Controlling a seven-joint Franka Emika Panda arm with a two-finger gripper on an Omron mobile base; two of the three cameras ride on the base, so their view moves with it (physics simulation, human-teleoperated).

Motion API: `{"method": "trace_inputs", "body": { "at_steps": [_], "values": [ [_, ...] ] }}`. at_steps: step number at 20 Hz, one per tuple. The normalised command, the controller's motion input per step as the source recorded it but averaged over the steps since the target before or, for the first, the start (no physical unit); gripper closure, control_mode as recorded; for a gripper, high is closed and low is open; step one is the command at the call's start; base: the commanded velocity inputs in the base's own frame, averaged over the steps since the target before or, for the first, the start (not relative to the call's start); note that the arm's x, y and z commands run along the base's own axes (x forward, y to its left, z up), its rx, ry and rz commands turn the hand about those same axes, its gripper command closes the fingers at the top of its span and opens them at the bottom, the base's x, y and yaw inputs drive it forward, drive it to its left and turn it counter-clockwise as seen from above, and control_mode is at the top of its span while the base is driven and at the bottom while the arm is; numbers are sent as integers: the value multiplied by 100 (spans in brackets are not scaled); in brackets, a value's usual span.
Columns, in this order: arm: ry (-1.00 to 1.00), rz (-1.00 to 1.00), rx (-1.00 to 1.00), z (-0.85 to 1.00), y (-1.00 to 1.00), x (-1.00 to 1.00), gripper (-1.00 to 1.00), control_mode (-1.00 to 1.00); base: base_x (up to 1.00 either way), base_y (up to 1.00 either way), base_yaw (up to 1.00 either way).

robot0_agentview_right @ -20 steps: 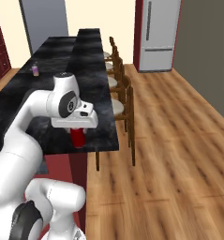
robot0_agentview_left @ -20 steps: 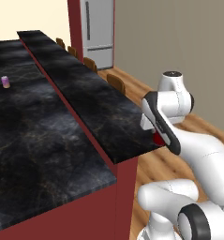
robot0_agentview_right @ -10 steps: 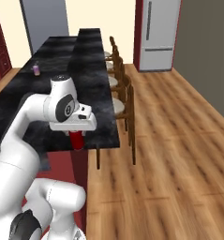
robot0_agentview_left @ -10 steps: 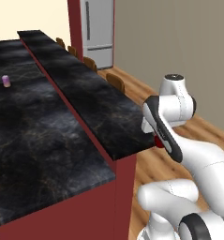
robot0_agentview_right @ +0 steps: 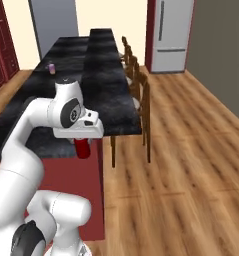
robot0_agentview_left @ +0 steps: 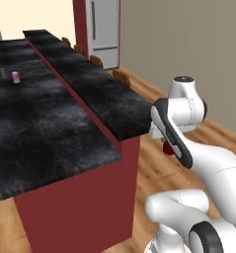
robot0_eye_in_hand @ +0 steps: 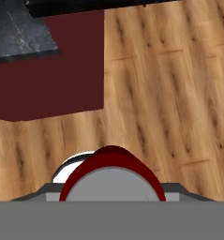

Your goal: Four empty soda cans are scattered around the kitchen. Gather all the cans and cluster them next to the stove for recycling.

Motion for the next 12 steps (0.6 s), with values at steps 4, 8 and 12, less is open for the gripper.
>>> {"method": "trace_inputs", "body": {
  "at_steps": [4,8,12],
  "values": [
    [0,0,0,0,0,0,100,100,-54,75,0],
    [0,0,0,0,0,0,100,100,-29,97,0],
    [0,0,0,0,0,0,100,100,-20,100,0]
  ]
}}
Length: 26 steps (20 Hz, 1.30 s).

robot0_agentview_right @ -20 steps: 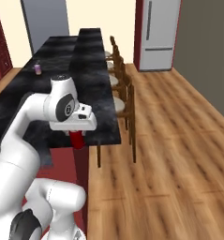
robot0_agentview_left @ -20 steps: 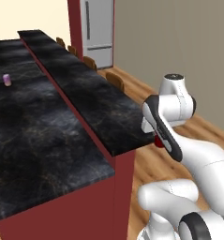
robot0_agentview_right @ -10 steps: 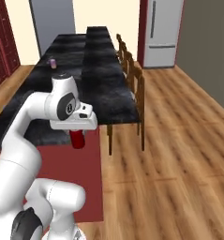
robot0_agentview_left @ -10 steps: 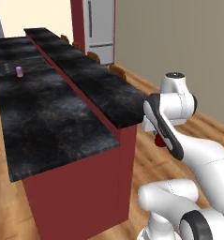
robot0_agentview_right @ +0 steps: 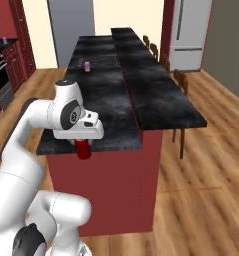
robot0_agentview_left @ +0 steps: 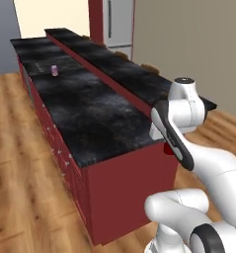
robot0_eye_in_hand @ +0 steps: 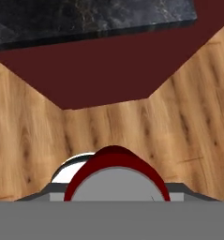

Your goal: Four empty soda cans are scattered around the kitchen. Gather all the cans and cluster them next to the stove for recycling.

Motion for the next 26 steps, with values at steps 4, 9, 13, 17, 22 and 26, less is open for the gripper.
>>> {"method": "trace_inputs", "body": {
  "at_steps": [4,9,13,17,22,26],
  "values": [
    [0,0,0,0,0,0,100,100,-2,100,0],
    [0,0,0,0,0,0,100,100,18,100,-3],
    [0,0,0,0,0,0,100,100,46,91,-7],
    [0,0,0,0,0,0,100,100,71,65,-13],
    [0,0,0,0,0,0,100,100,77,54,-16],
    [0,0,0,0,0,0,100,100,64,66,-15]
  ]
}}
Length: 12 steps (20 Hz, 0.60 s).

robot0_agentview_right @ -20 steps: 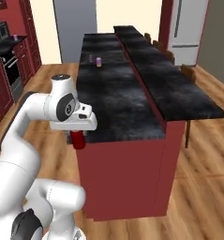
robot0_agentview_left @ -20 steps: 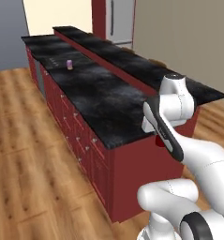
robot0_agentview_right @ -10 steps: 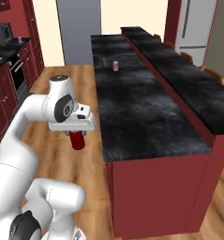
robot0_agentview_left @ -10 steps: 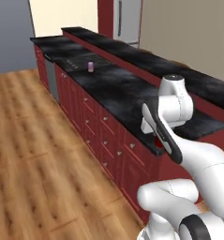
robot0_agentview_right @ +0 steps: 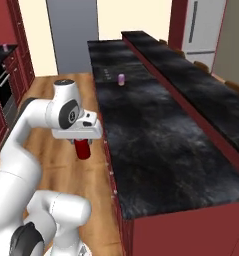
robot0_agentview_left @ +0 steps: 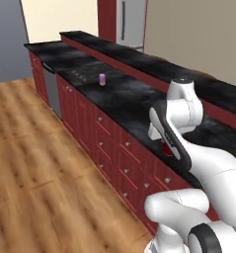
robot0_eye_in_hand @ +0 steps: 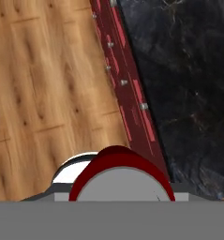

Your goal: Four empty soda cans are scattered around the kitchen. Gather all the cans and cluster them next to the stove for recycling.

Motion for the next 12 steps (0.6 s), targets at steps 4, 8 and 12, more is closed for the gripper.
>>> {"method": "trace_inputs", "body": {
  "at_steps": [4,8,12],
  "values": [
    [0,0,0,0,0,0,100,100,50,71,-16],
    [0,0,0,0,0,0,100,100,45,68,-18],
    [0,0,0,0,0,0,100,100,51,64,-19]
  ]
}}
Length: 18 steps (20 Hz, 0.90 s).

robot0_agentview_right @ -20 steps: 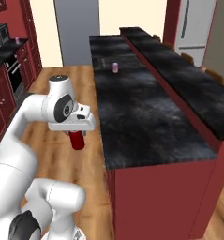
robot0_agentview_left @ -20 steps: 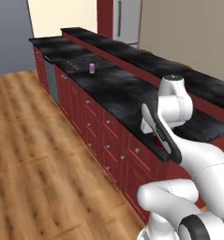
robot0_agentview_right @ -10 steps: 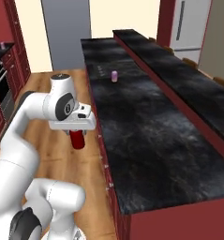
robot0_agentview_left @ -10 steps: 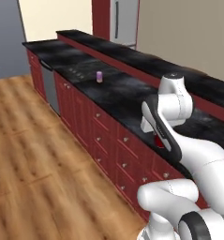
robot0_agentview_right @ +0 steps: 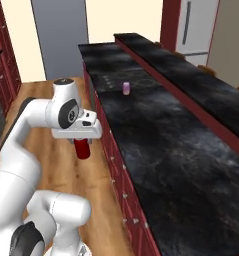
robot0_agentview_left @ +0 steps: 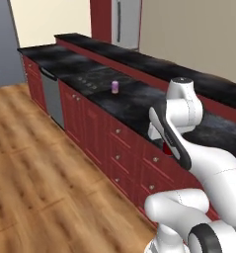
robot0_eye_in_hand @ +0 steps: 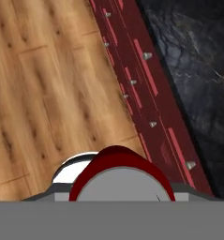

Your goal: Four empty soda cans are scattered around the kitchen. Gather all the cans and cluster them next to the stove for recycling.

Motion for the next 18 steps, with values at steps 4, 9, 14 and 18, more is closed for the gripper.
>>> {"method": "trace_inputs", "body": {
  "at_steps": [4,9,14,18],
  "values": [
    [0,0,0,0,0,0,100,100,54,61,-20],
    [0,0,0,0,0,0,100,100,53,61,-21],
    [0,0,0,0,0,0,100,100,53,57,-23],
    [0,0,0,0,0,0,100,100,52,54,-24]
  ]
}}
